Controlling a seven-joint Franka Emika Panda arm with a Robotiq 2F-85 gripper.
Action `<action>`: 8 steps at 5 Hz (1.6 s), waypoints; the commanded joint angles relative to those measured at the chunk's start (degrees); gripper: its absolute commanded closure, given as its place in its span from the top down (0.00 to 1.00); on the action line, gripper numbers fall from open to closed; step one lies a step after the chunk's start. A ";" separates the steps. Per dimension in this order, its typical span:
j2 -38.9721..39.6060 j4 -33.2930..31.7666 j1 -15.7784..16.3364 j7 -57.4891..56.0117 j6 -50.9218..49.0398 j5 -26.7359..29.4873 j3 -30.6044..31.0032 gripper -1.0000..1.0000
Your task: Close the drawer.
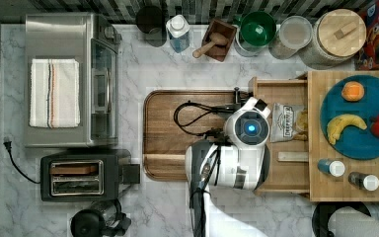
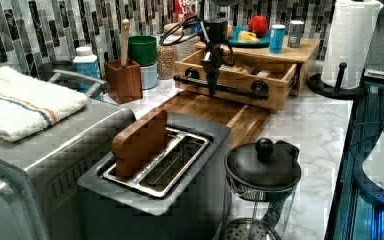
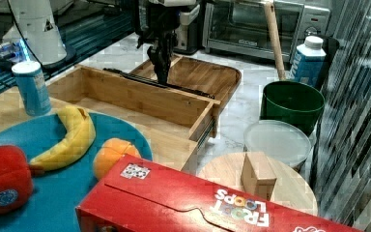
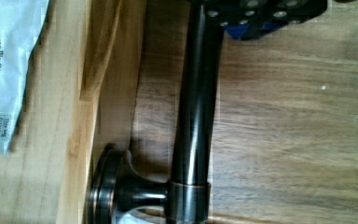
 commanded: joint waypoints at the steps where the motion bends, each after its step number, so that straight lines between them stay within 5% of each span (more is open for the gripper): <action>1: 6.17 14.43 -9.23 -15.58 1.83 -0.13 -7.09 0.00; 4: 10.30 23.12 -15.79 -23.83 -0.06 -1.30 -9.51 0.00; 8: 9.90 26.54 -14.54 -16.97 -7.22 -4.95 -8.39 0.00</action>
